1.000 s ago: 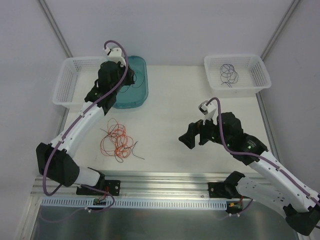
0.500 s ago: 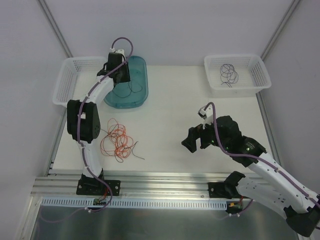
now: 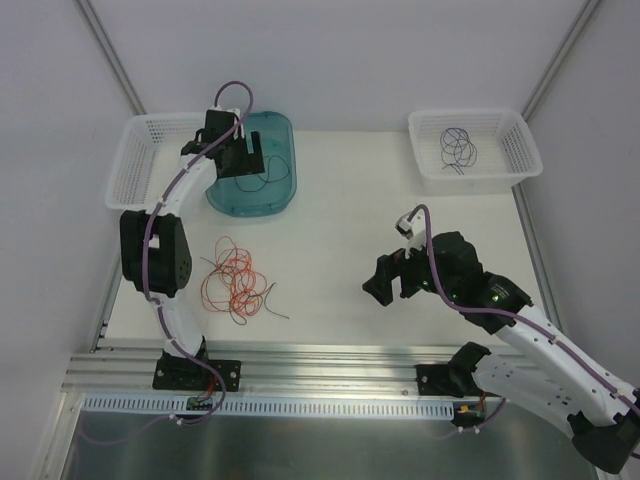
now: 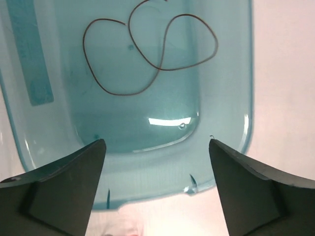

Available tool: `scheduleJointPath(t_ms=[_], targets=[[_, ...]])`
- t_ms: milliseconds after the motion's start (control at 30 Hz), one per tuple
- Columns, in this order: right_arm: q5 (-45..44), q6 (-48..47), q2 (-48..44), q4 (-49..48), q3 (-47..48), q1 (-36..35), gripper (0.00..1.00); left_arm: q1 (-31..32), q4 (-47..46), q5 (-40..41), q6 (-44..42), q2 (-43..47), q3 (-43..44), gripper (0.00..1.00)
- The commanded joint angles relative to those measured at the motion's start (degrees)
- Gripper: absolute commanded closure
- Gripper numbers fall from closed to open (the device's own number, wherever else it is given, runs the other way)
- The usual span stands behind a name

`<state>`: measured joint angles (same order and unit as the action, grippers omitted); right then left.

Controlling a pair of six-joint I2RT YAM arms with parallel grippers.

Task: Untangle the cables

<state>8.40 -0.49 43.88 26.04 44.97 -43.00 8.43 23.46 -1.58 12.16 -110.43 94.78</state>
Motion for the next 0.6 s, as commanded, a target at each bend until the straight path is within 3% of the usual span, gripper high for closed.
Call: scheduleJointPath(t_ms=[0,67,300,567], targets=[[1.9,1.8,-0.1,-2.1,-0.8,-0.2,0.0,0.6,0.2,-3.0,2.4,12.3,-4.7,0.11],[2.3,2.2,0.3,-2.5,-0.9,-0.2,0.0,1.5,0.2,-3.5,3.3,18.0,-10.1,0.01],[4.2,3.7,2.6,-6.2,-2.5,-1.4,0.0,5.5,0.4,-2.1,11.0,37.9,-32.4,0.01],[3.8,5.4,6.9,-9.4,-3.0,-4.5,0.0,9.2,0.3,6.8,16.9,54.8,-55.6,0.01]])
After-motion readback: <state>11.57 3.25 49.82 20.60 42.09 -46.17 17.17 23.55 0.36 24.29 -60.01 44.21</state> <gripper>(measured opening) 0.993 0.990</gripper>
